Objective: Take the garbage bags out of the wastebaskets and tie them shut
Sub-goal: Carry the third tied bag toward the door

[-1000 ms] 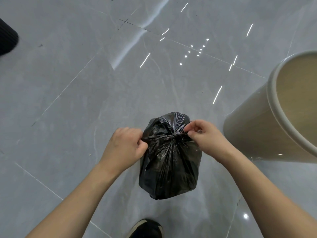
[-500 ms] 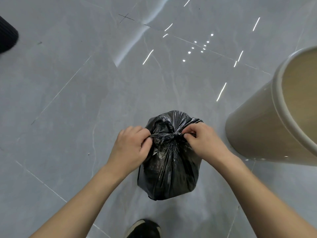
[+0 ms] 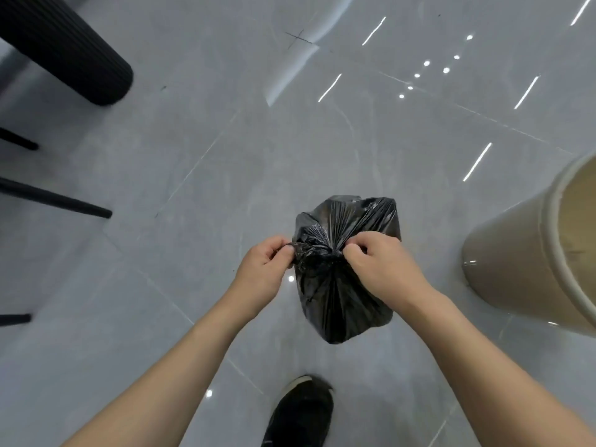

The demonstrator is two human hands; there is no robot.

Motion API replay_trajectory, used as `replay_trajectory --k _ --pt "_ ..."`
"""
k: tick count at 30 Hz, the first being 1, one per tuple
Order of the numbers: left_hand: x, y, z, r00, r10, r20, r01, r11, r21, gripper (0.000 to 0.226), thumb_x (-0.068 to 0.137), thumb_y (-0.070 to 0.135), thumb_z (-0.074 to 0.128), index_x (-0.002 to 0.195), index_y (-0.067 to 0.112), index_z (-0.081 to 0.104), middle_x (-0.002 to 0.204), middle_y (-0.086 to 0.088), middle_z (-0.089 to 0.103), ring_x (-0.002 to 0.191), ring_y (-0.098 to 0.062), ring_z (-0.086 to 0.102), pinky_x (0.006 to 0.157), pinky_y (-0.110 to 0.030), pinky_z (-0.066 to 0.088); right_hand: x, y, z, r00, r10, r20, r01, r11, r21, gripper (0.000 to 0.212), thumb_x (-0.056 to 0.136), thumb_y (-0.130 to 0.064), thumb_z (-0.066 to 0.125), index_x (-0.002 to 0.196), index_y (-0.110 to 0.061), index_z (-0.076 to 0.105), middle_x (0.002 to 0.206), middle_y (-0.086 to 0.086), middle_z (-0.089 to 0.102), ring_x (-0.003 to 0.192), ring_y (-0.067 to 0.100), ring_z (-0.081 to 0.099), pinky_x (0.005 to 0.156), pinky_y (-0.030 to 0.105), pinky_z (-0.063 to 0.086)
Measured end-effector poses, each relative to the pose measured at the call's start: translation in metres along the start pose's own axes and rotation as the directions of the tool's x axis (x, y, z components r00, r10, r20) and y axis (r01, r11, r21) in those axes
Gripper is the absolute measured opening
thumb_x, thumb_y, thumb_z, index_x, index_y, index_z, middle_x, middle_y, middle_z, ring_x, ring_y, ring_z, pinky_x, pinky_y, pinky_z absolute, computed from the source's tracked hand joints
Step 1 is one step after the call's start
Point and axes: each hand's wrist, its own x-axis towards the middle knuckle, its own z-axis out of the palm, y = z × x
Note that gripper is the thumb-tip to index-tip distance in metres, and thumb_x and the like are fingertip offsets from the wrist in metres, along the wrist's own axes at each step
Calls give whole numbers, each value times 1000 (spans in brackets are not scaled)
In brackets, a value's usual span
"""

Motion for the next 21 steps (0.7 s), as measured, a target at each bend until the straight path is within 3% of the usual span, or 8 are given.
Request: replay_trajectory --k 3,6,10,13,17,21 --pt "-33 39 -39 998 -34 -49 33 999 -15 25 89 28 48 82 9 62 87 -21 63 77 -24 57 76 -41 48 -16 -58 -24 999 -15 36 15 1000 -9 33 80 -32 40 69 -2 49 65 12 58 56 24 46 52 36 39" --pt "-71 94 -85 988 -60 -141 43 992 -119 22 96 16 47 96 12 69 101 -9 68 92 -18 61 87 -34 46 -36 -136 -62 998 -38 56 39 999 -16 32 82 -32 40 67 -4 46 61 7 55 54 17 43 51 33 35" --pt "-131 193 -154 962 -132 -237 62 958 -281 24 96 16 47 109 14 67 116 -4 67 107 -17 61 95 -28 46 -78 -259 -134 996 -68 63 69 997 -16 28 84 -27 42 61 -11 43 58 -1 51 57 19 46 53 33 35" --pt "-181 266 -204 968 -160 -195 104 958 -268 27 96 20 45 111 23 67 110 2 69 100 -11 64 93 -28 48 -118 -342 -188 994 11 112 -11 1000 -1 31 84 -23 44 56 -18 32 49 -8 37 50 14 35 49 30 26" --pt "-243 332 -265 971 -177 -162 141 968 -208 33 93 25 40 92 36 71 88 15 72 78 1 64 73 -19 49 -164 -432 -236 963 129 235 -125 992 -32 32 86 -16 50 56 -19 37 52 -3 39 51 16 35 48 29 27" --pt "-303 379 -312 956 -226 -187 168 944 -282 32 92 31 45 78 14 68 78 -1 66 71 -15 56 70 -29 44 -207 -507 -260 931 155 330 -169 985 16 21 88 -14 50 68 -17 55 65 -1 52 56 13 45 53 26 39"
